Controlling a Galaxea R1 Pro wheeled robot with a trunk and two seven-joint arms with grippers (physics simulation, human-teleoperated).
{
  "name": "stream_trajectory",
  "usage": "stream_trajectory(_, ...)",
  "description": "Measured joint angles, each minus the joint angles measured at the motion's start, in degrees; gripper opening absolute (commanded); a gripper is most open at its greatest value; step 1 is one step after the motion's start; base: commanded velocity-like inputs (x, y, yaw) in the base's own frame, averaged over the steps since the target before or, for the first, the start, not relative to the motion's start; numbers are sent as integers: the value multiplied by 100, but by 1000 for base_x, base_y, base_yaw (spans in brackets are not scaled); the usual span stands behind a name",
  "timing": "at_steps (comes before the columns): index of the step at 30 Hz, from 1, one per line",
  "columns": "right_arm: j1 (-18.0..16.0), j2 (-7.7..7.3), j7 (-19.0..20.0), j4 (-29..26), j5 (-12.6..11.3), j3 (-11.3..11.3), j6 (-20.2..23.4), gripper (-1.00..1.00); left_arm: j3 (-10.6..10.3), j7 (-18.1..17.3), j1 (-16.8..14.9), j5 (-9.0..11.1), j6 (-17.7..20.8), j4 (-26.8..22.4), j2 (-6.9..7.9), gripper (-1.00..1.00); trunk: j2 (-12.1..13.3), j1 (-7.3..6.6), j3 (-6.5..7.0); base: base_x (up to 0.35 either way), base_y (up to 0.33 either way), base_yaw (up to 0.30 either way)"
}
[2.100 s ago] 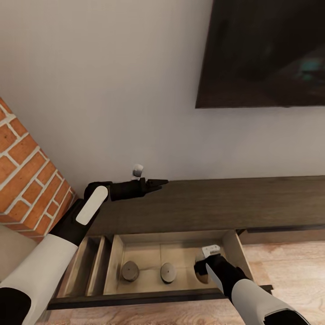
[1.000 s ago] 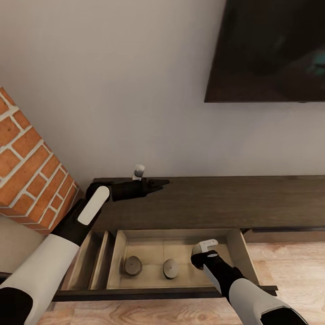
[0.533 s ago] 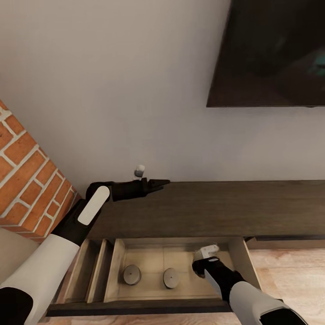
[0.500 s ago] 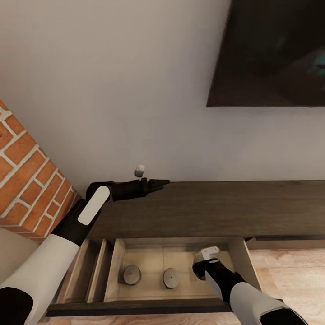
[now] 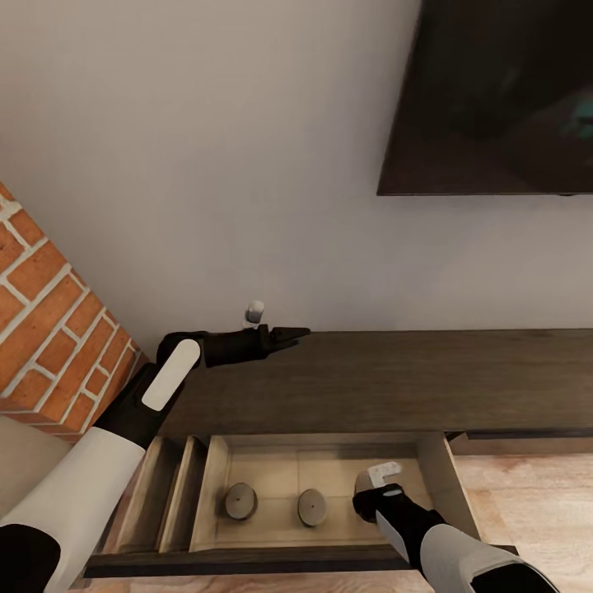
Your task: Place each of the two pumpkins and all three candles from the living room inside a cabinet in the living room (use any cabinet), then make sure every cabinet is closed, and position the cauldron so it is next to a table in the living room.
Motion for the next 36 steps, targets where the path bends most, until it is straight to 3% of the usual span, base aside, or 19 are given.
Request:
stream_trajectory(8,-1,-12,4,-27,-3,14,-77,-100,0,-38,8,12,-263,-4,9,100,0,0,0,0,0,0)
stream_trajectory(24,-10,-32,25,-71,0,6,-72,-100,-9,-18,9,4,-308,1,2,100,-640,351,-287,0,0,0)
stream_trajectory(31,-18,-29,12,-499,-11,15,38,-100,-9,-16,9,1,-308,1,0,100,-921,505,-413,0,0,0)
stream_trajectory(34,-121,-124,-61,-568,21,-15,141,-100,-8,-6,31,-4,-327,11,-57,100,-921,505,-412,0,0,0)
stream_trajectory(36,-187,-112,-22,-550,-9,-5,177,-100,-8,-8,32,-3,-330,8,-51,100,-921,505,-412,0,0,0)
